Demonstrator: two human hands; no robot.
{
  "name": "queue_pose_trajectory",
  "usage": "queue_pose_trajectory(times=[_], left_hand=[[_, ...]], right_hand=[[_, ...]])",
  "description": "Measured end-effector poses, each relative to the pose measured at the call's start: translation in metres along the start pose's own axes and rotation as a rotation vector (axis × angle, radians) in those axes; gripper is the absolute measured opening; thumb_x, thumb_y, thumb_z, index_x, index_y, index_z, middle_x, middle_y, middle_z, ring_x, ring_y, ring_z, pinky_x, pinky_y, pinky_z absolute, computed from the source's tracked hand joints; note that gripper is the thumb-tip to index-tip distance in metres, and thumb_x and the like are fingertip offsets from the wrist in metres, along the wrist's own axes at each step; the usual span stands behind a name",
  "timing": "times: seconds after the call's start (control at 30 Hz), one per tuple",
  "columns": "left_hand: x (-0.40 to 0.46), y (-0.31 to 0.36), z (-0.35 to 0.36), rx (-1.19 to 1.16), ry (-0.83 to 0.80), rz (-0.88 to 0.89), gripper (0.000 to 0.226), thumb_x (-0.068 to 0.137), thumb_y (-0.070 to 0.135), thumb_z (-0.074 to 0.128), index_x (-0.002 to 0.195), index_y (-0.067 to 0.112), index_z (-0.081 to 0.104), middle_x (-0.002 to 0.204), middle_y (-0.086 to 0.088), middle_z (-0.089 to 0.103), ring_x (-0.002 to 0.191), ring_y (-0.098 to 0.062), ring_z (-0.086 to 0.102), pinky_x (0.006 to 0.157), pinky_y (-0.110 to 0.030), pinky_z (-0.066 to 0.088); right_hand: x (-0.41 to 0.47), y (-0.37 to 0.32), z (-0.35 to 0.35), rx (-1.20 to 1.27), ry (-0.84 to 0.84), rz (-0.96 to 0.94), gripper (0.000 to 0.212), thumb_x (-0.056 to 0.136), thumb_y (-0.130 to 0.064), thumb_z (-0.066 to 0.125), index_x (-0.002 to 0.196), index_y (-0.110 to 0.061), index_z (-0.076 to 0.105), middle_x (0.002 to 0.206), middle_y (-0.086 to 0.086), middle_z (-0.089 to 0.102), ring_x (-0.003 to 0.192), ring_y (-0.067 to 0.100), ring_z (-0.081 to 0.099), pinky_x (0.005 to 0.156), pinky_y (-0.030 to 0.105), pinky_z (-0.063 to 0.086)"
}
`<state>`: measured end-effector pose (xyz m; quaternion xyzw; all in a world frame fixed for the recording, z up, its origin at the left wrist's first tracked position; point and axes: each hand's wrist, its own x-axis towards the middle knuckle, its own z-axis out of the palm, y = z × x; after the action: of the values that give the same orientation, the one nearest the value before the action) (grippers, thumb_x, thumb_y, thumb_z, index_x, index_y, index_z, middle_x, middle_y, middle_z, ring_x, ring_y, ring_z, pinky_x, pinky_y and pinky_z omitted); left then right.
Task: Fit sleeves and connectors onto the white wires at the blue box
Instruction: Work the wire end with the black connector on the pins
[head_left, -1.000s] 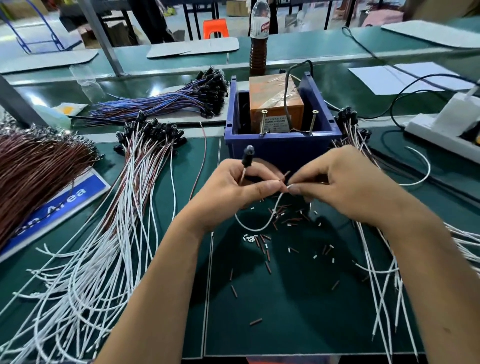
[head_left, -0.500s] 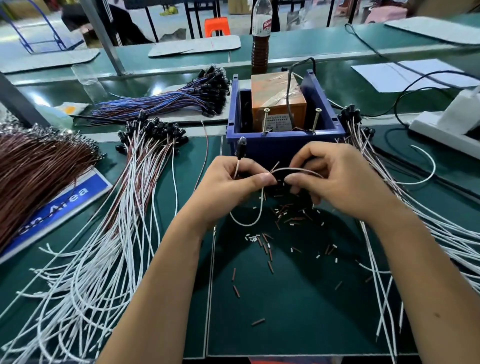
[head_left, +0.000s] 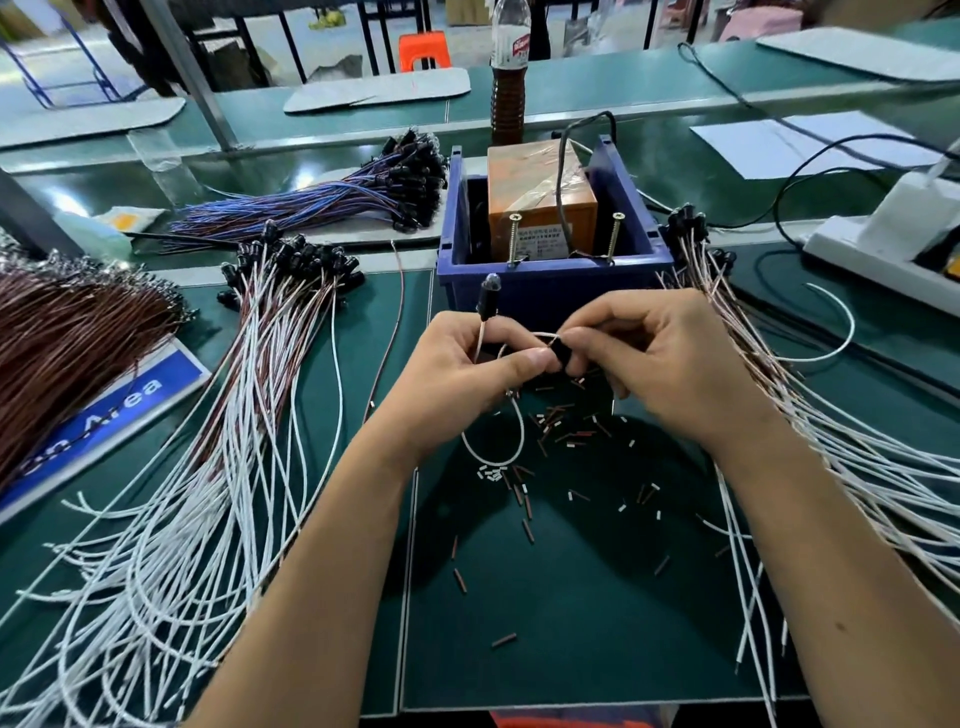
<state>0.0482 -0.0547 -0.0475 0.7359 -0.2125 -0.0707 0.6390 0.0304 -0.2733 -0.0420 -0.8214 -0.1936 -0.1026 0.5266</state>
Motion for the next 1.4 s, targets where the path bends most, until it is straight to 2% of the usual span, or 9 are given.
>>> queue_pose_trajectory(times=[0.23, 0.33, 0.53, 0.6, 0.7, 0.87, 1.07, 1.23, 1.4], left_hand=[[-0.001, 0.002, -0.004, -0.133, 0.128, 0.003, 0.013, 0.085, 0.025, 0.075, 0.082, 0.014, 0.079, 0.056, 0.000, 0.045, 0.046, -0.010, 0.028, 0.046, -0.019, 0.023], [-0.003, 0.005, -0.006, -0.148, 0.070, -0.013, 0.011, 0.087, 0.019, 0.071, 0.080, 0.014, 0.079, 0.065, -0.005, 0.057, 0.048, -0.010, 0.030, 0.047, -0.021, 0.023], [-0.011, 0.011, -0.024, -0.073, -0.310, -0.185, 0.009, 0.085, 0.017, 0.075, 0.077, 0.015, 0.079, 0.098, -0.002, 0.073, 0.056, -0.004, 0.042, 0.046, -0.013, 0.029], [-0.013, 0.012, -0.026, -0.022, -0.411, -0.232, 0.010, 0.086, 0.017, 0.072, 0.079, 0.015, 0.079, 0.097, -0.003, 0.072, 0.058, -0.005, 0.042, 0.046, -0.015, 0.027], [-0.013, 0.013, -0.025, 0.029, -0.464, -0.284, 0.011, 0.086, 0.022, 0.072, 0.080, 0.017, 0.079, 0.081, -0.029, 0.054, 0.053, -0.011, 0.031, 0.046, -0.020, 0.022], [-0.010, 0.011, -0.022, -0.021, -0.422, -0.320, 0.012, 0.083, 0.025, 0.075, 0.079, 0.014, 0.079, 0.054, 0.000, 0.034, 0.048, -0.011, 0.020, 0.045, -0.021, 0.015], [-0.006, 0.007, -0.026, -0.234, -0.165, -0.310, 0.014, 0.085, 0.021, 0.070, 0.079, 0.011, 0.078, 0.052, 0.004, 0.034, 0.042, -0.003, 0.023, 0.044, -0.019, 0.013], [-0.009, 0.011, -0.023, -0.268, -0.216, -0.256, 0.013, 0.084, 0.026, 0.075, 0.083, 0.013, 0.078, 0.078, -0.032, 0.038, 0.051, -0.011, 0.017, 0.049, -0.023, 0.012], [-0.010, 0.011, -0.026, -0.236, -0.202, -0.235, 0.019, 0.079, 0.031, 0.078, 0.083, 0.012, 0.079, 0.096, -0.032, 0.040, 0.048, -0.006, 0.025, 0.047, -0.021, 0.014]], right_hand=[[-0.002, 0.007, -0.009, 0.113, 0.170, 0.131, 0.009, 0.097, -0.013, 0.074, 0.090, -0.017, 0.077, 0.073, 0.003, 0.077, 0.048, 0.015, 0.060, 0.048, 0.021, 0.049], [-0.004, 0.004, -0.010, 0.153, 0.187, 0.138, 0.010, 0.097, -0.011, 0.074, 0.089, -0.016, 0.078, 0.072, 0.005, 0.076, 0.048, 0.012, 0.057, 0.048, 0.019, 0.047], [-0.006, 0.000, 0.000, 0.048, -0.190, 0.163, 0.007, 0.096, -0.010, 0.074, 0.090, -0.013, 0.078, 0.070, 0.004, 0.076, 0.048, 0.010, 0.054, 0.049, 0.020, 0.046], [-0.007, 0.000, 0.004, 0.057, -0.258, 0.159, 0.007, 0.096, -0.012, 0.075, 0.091, -0.013, 0.079, 0.070, 0.003, 0.076, 0.049, 0.004, 0.056, 0.051, 0.016, 0.045], [-0.008, -0.001, 0.012, 0.061, -0.317, 0.141, 0.008, 0.097, -0.012, 0.074, 0.091, -0.014, 0.079, 0.070, 0.000, 0.075, 0.053, 0.000, 0.062, 0.054, 0.010, 0.044], [-0.007, 0.003, 0.020, 0.085, -0.156, 0.146, 0.005, 0.096, -0.016, 0.076, 0.092, -0.017, 0.077, 0.072, 0.003, 0.075, 0.050, 0.008, 0.060, 0.053, 0.022, 0.048], [-0.007, 0.007, 0.011, 0.240, 0.027, 0.257, 0.001, 0.097, -0.012, 0.075, 0.097, -0.012, 0.075, 0.076, 0.008, 0.078, 0.051, 0.011, 0.059, 0.047, 0.017, 0.045], [-0.006, 0.007, 0.009, 0.286, 0.115, 0.259, 0.006, 0.095, -0.009, 0.075, 0.094, -0.014, 0.078, 0.076, 0.009, 0.077, 0.054, 0.011, 0.060, 0.048, 0.020, 0.046], [-0.007, 0.005, -0.005, 0.097, 0.027, 0.192, 0.010, 0.095, -0.007, 0.075, 0.090, -0.015, 0.078, 0.073, 0.005, 0.076, 0.054, 0.011, 0.063, 0.052, 0.022, 0.052]])
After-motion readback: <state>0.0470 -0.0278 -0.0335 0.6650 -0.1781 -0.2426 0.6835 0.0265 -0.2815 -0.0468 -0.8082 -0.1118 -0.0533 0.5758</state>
